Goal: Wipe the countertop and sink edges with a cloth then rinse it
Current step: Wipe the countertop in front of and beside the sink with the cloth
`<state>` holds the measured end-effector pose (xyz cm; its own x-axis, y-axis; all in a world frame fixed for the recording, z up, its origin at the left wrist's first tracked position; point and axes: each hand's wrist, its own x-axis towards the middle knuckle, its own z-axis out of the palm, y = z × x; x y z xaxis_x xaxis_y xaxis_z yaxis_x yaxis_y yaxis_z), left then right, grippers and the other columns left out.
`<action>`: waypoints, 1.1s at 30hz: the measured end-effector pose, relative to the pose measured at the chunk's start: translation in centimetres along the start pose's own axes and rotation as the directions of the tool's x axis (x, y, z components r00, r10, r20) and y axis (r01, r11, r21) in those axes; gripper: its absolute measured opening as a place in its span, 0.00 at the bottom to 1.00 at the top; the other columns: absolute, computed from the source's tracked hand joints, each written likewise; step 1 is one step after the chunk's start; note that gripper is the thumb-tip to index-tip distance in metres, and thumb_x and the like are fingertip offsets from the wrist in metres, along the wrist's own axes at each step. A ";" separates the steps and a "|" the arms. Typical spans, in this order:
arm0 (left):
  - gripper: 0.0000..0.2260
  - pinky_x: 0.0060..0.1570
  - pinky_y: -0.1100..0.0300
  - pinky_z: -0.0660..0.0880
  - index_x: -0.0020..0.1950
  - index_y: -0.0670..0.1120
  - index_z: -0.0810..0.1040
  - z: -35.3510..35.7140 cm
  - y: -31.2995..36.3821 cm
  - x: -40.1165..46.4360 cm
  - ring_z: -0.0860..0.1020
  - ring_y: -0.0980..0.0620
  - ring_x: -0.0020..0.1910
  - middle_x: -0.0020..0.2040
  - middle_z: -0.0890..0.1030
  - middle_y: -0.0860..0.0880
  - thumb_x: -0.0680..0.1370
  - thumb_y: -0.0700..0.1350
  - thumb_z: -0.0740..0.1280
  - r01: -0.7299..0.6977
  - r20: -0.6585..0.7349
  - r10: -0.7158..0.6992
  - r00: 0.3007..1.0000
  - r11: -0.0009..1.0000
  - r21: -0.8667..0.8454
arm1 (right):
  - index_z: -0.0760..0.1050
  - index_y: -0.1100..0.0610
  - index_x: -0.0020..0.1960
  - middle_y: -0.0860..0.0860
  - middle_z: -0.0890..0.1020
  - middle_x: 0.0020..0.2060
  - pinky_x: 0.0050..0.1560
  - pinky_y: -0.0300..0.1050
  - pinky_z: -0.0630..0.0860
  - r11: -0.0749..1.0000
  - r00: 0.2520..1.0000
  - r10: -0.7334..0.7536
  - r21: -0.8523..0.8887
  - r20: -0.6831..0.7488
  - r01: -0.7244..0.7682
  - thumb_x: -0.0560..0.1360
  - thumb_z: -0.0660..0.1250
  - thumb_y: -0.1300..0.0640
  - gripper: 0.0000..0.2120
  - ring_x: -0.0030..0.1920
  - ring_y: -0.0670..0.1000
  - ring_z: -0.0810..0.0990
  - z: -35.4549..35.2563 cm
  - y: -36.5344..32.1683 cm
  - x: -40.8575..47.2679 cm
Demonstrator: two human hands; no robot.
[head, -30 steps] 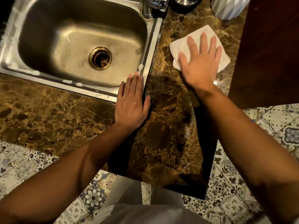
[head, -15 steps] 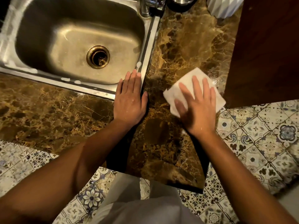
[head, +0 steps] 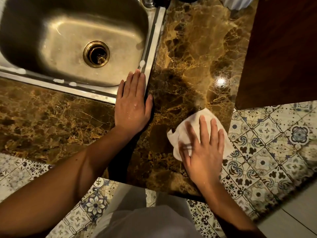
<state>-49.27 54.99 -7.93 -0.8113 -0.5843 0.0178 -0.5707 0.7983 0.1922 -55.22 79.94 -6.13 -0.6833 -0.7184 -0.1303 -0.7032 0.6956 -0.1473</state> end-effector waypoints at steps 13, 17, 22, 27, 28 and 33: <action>0.28 0.82 0.45 0.54 0.84 0.41 0.58 0.1 0.0 0.0 0.57 0.44 0.83 0.84 0.59 0.42 0.86 0.53 0.53 0.004 -0.007 -0.003 1.000 1.000 0.018 | 0.61 0.48 0.82 0.57 0.58 0.83 0.81 0.64 0.49 0.998 0.996 0.034 0.059 -0.079 -0.029 0.83 0.49 0.38 0.30 0.82 0.64 0.52 -1.6 -0.3 20.4; 0.28 0.81 0.44 0.55 0.84 0.41 0.58 0.0 0.0 0.0 0.58 0.44 0.83 0.84 0.60 0.42 0.86 0.54 0.53 0.003 -0.011 -0.003 1.000 1.000 0.020 | 0.58 0.47 0.83 0.56 0.54 0.84 0.81 0.64 0.45 0.996 0.997 0.043 0.086 -0.058 -0.038 0.82 0.47 0.37 0.31 0.83 0.63 0.48 -2.8 -0.5 24.3; 0.29 0.81 0.45 0.55 0.84 0.41 0.58 -0.1 0.1 0.1 0.58 0.44 0.83 0.83 0.60 0.42 0.86 0.54 0.52 0.004 0.001 -0.004 1.000 1.000 0.010 | 0.60 0.47 0.82 0.56 0.56 0.83 0.81 0.64 0.47 0.995 0.997 0.046 0.096 -0.063 -0.040 0.83 0.48 0.37 0.30 0.83 0.63 0.49 -2.2 -1.1 21.4; 0.28 0.81 0.44 0.56 0.83 0.40 0.58 -0.2 0.1 0.1 0.58 0.44 0.83 0.83 0.61 0.42 0.86 0.54 0.51 0.002 0.015 -0.002 1.000 1.000 0.012 | 0.66 0.50 0.80 0.57 0.63 0.81 0.80 0.63 0.53 0.993 0.992 -0.013 0.111 -0.126 0.027 0.84 0.56 0.39 0.27 0.82 0.64 0.55 -0.5 -1.1 10.8; 0.28 0.81 0.44 0.56 0.83 0.40 0.59 -0.3 0.1 0.2 0.58 0.44 0.83 0.83 0.61 0.42 0.86 0.54 0.51 0.001 0.014 -0.002 1.000 1.000 0.008 | 0.65 0.50 0.80 0.57 0.62 0.81 0.80 0.63 0.52 0.991 0.993 -0.022 0.127 -0.114 0.036 0.84 0.57 0.40 0.28 0.82 0.64 0.54 -0.4 -0.9 8.6; 0.28 0.80 0.43 0.57 0.83 0.40 0.60 -0.2 0.1 0.0 0.59 0.44 0.83 0.83 0.62 0.41 0.86 0.54 0.52 -0.006 0.000 0.006 1.000 1.000 -0.005 | 0.64 0.48 0.81 0.56 0.60 0.82 0.80 0.66 0.55 0.995 1.000 -0.011 0.102 -0.024 0.014 0.84 0.55 0.41 0.27 0.83 0.62 0.52 -0.1 -0.5 -1.7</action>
<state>-49.33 55.06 -7.75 -0.8148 -0.5795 0.0193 -0.5650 0.8011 0.1974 -53.73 80.82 -5.72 -0.6799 -0.7257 -0.1051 -0.6886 0.6812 -0.2487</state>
